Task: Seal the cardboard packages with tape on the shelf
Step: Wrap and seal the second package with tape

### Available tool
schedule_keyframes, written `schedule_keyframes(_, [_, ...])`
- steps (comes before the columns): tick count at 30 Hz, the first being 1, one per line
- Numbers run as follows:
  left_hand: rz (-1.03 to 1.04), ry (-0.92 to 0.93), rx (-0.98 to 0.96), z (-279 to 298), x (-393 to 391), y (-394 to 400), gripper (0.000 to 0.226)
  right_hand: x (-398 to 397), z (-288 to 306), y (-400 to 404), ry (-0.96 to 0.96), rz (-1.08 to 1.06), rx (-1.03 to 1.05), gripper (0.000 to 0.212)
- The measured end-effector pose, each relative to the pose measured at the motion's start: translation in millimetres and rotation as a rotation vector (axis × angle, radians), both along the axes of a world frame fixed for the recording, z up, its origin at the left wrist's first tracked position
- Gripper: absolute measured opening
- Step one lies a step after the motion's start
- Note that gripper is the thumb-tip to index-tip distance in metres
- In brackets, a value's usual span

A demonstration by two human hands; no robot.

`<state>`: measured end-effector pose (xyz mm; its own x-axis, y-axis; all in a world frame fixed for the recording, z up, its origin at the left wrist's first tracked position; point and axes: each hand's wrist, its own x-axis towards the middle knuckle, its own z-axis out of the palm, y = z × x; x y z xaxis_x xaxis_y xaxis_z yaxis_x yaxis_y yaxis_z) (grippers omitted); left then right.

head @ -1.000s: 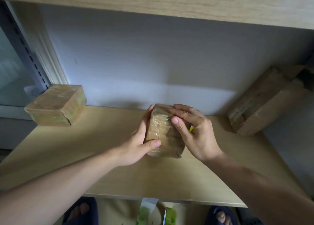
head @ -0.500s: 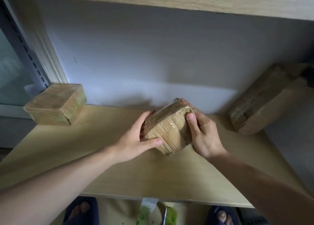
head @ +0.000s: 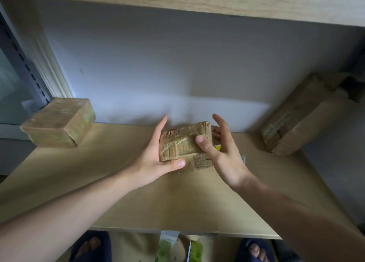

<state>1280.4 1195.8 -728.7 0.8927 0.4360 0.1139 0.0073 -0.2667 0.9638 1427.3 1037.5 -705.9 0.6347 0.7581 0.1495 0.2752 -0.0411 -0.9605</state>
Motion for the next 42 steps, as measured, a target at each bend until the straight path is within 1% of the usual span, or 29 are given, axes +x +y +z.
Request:
schedule_keyframes(1, [0.030,-0.017,-0.075,-1.6,2.0,-1.7,0.115,0.3,0.9,1.5,0.068,0.009,0.000,0.082])
schedule_keyframes(2, [0.040,-0.033,-0.132,-3.3,3.3,-2.9,0.110,1.4,0.7,3.2,0.110,0.028,-0.003,0.081])
schedule_keyframes(3, [0.043,-0.049,-0.161,-3.8,4.1,-3.6,0.102,-0.3,3.1,4.2,0.139,0.046,-0.007,0.072])
schedule_keyframes(5, [0.075,-0.082,-0.142,0.9,4.0,-4.3,0.087,-2.9,7.6,5.8,0.169,0.038,0.026,0.042])
schedule_keyframes(6, [0.095,-0.104,-0.114,6.2,4.0,-5.2,0.084,-4.2,10.0,5.4,0.179,0.013,0.059,0.024])
schedule_keyframes(7, [0.111,-0.135,-0.081,12.9,4.1,-6.2,0.084,-4.9,12.3,5.1,0.198,-0.011,0.094,0.011])
schedule_keyframes(8, [0.123,-0.173,-0.045,20.3,4.1,-7.3,0.088,-4.5,13.2,5.9,0.217,-0.031,0.129,0.008])
schedule_keyframes(9, [0.128,-0.211,-0.005,27.7,4.0,-8.7,0.093,-5.9,15.3,6.2,0.251,-0.038,0.155,0.010])
schedule_keyframes(10, [0.127,-0.239,0.030,34.0,3.8,-10.4,0.097,-8.0,18.0,7.0,0.302,-0.037,0.169,0.017])
schedule_keyframes(13, [0.130,-0.266,0.141,46.9,-0.9,-13.2,0.094,-13.1,19.4,10.0,0.490,-0.030,0.195,0.066])
schedule_keyframes(14, [0.136,-0.261,0.196,49.0,-3.1,-12.0,0.092,-12.3,17.6,10.7,0.566,-0.028,0.210,0.074])
schedule_keyframes(15, [0.134,-0.249,0.243,50.1,-5.2,-10.4,0.092,-12.6,17.9,10.7,0.620,-0.015,0.217,0.074])
schedule_keyframes(16, [0.123,-0.234,0.273,50.4,-6.8,-8.7,0.092,-12.2,18.0,10.1,0.644,-0.002,0.215,0.068])
schedule_keyframes(18, [0.081,-0.204,0.293,48.6,-8.7,-6.3,0.091,-10.2,17.1,9.0,0.655,0.006,0.200,0.060])
schedule_keyframes(20, [0.048,-0.184,0.308,46.5,-9.2,-6.7,0.093,-9.2,15.4,8.6,0.672,-0.003,0.200,0.060])
schedule_keyframes(24, [0.062,-0.222,0.337,47.4,-9.6,-6.1,0.090,-13.2,13.6,11.5,0.698,0.002,0.198,0.062])
schedule_keyframes(26, [0.017,-0.247,0.287,49.3,-9.8,-5.6,0.088,-13.5,12.4,12.6,0.720,-0.001,0.203,0.068])
schedule_keyframes(28, [-0.002,-0.264,0.201,48.3,-8.7,-6.4,0.080,-12.2,11.2,13.1,0.722,-0.018,0.209,0.074])
schedule_keyframes(31, [0.096,-0.291,0.180,44.7,-3.7,-7.5,0.062,-7.8,10.5,12.3,0.690,-0.035,0.218,0.067])
schedule_keyframes(34, [0.071,-0.270,0.130,42.5,-1.0,-6.5,0.059,-1.7,10.3,11.2,0.626,-0.052,0.222,0.063])
schedule_keyframes(37, [0.041,-0.265,-0.123,38.6,1.2,-6.3,0.067,-0.8,8.3,9.0,0.607,-0.055,0.225,0.068])
schedule_keyframes(39, [0.049,-0.224,-0.264,39.0,3.6,-8.8,0.076,-3.8,7.6,8.7,0.612,-0.050,0.213,0.066])
schedule_keyframes(40, [0.065,-0.209,-0.325,39.5,4.6,-10.0,0.076,-5.6,7.3,9.5,0.615,-0.050,0.208,0.062])
schedule_keyframes(42, [0.130,-0.230,-0.394,41.0,4.7,-11.2,0.058,-9.0,6.9,10.8,0.630,-0.047,0.203,0.058])
